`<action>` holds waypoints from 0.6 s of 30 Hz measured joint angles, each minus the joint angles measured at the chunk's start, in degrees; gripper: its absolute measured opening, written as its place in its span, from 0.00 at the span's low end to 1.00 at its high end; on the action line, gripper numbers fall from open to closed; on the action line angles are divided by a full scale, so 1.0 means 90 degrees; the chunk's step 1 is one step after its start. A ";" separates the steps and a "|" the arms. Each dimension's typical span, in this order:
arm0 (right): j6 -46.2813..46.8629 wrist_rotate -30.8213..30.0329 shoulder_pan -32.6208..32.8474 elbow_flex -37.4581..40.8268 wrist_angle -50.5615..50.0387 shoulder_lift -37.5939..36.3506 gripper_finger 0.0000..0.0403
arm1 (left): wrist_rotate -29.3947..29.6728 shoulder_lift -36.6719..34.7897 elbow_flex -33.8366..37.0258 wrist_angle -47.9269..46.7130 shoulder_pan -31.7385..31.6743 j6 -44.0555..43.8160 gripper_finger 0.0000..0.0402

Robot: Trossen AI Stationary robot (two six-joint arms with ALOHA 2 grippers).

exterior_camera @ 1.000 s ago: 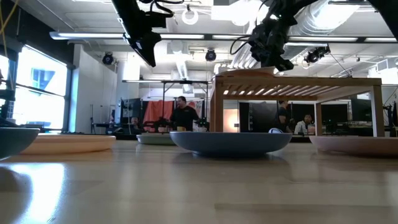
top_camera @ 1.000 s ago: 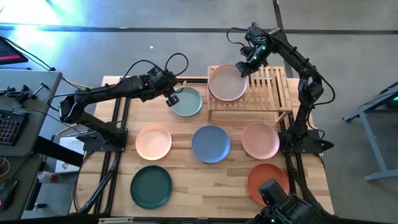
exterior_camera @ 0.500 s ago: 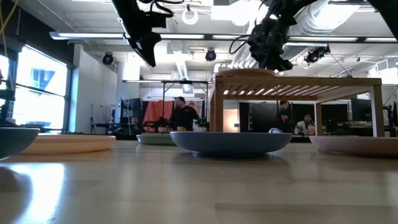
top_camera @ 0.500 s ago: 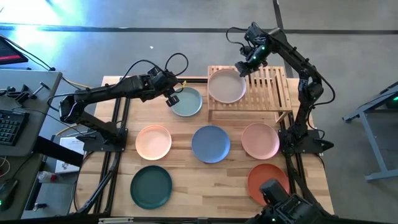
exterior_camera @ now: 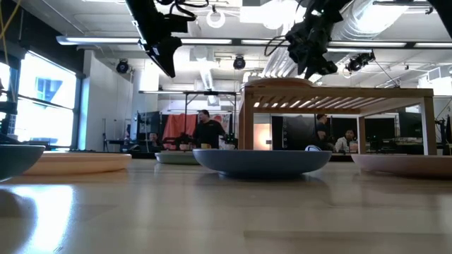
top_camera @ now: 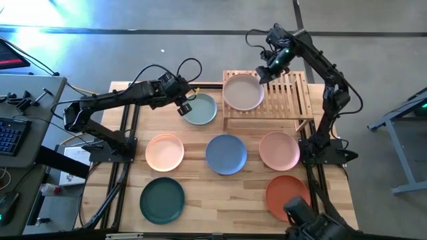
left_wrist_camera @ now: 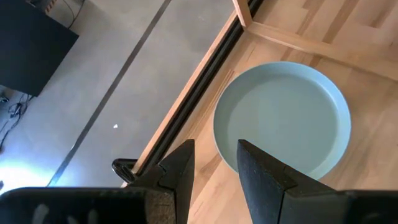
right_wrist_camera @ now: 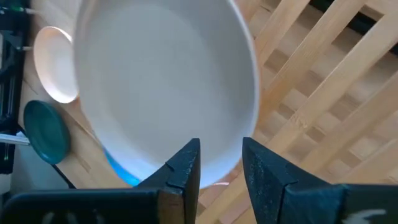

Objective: Place and stack plates onto a shelf
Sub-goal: Stack the gray plate on top of the white plate on the shelf

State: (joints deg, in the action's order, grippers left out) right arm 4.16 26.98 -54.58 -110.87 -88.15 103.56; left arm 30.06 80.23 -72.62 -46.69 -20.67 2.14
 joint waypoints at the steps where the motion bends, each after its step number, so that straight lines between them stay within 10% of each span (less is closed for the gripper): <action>1: 0.0005 0.0000 0.0010 -0.0036 -0.0024 -0.0063 0.24 | 0.0002 0.0000 0.0000 0.0000 0.0000 -0.0001 0.28; 18: 0.0548 -0.0882 0.2127 -0.0275 0.0235 -0.0859 0.24 | -0.1571 0.0002 0.0378 0.0227 -0.0234 0.0326 0.28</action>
State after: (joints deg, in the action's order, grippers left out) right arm 9.10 19.05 -35.43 -113.34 -86.03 95.83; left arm 15.92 80.25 -69.22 -44.64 -22.77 5.07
